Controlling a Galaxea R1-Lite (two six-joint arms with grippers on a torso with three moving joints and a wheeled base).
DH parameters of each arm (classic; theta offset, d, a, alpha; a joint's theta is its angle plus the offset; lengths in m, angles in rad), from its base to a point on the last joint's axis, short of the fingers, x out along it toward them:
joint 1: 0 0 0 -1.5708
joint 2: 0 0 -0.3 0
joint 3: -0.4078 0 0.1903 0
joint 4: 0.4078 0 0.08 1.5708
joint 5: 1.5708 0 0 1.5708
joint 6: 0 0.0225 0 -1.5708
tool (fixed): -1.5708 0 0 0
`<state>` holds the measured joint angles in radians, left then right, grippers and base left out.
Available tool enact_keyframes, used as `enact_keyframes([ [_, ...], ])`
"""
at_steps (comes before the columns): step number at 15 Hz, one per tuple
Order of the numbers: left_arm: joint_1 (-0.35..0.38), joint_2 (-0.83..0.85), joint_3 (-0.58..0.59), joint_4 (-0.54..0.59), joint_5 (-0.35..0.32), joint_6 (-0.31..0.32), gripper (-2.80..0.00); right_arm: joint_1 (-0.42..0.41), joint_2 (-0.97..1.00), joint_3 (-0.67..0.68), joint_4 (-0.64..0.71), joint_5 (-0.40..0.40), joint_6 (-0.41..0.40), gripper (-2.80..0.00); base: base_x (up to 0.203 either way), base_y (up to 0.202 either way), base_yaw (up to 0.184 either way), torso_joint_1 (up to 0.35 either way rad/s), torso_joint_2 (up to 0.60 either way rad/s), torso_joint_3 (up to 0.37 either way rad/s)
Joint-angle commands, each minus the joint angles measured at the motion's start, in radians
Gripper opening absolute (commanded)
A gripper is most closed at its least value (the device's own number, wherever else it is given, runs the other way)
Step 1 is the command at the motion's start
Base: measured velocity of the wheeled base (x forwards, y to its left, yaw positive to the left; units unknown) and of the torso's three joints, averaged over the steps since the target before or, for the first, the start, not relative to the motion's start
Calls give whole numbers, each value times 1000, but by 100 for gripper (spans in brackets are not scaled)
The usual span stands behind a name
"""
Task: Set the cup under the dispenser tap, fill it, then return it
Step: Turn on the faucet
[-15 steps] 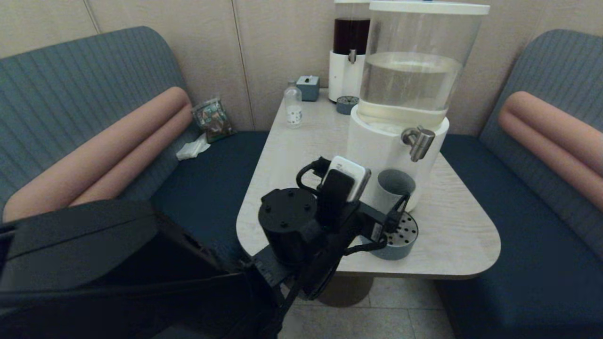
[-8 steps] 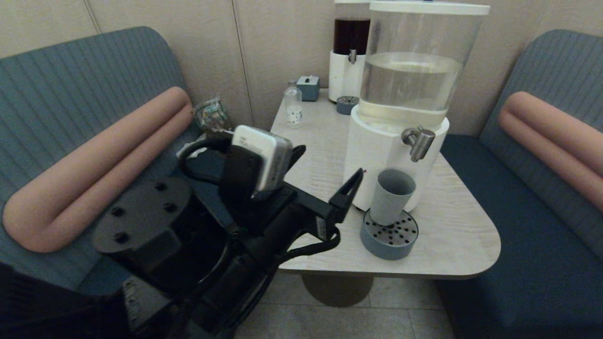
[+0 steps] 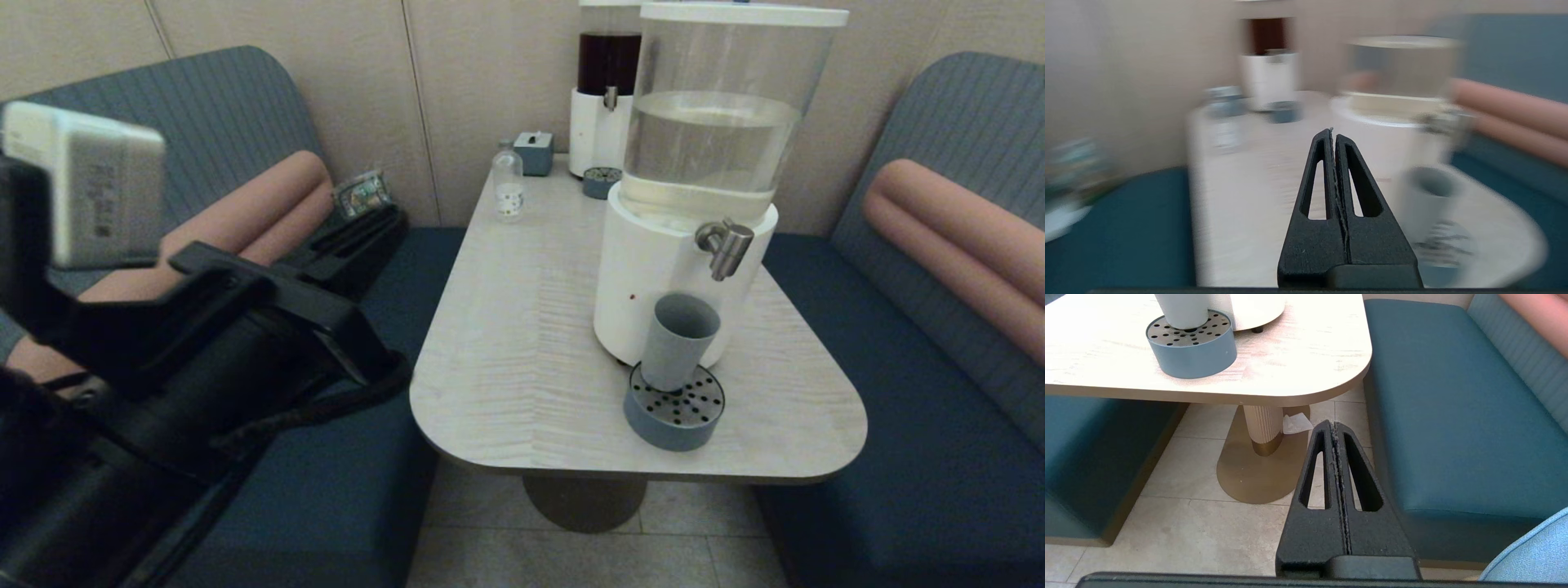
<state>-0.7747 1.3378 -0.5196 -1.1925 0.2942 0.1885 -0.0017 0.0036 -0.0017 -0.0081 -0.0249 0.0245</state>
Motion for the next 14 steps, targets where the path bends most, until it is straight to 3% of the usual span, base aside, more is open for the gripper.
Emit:
enact_keyframes([
  [1, 63, -139, -3, 69, 11, 2, -280, 0, -1, 0, 0, 0, 0, -280, 0, 0, 0, 0, 0, 0],
  [9, 325, -551, -33, 676, 177, 19, -280, 0, -1, 0, -1, -1, 0, -280, 0, 0, 0, 0, 0, 0],
  [14, 521, -718, 111, 725, 213, 18, -280, 0, -1, 0, 0, 0, 0, -280, 0, 0, 0, 0, 0, 0],
])
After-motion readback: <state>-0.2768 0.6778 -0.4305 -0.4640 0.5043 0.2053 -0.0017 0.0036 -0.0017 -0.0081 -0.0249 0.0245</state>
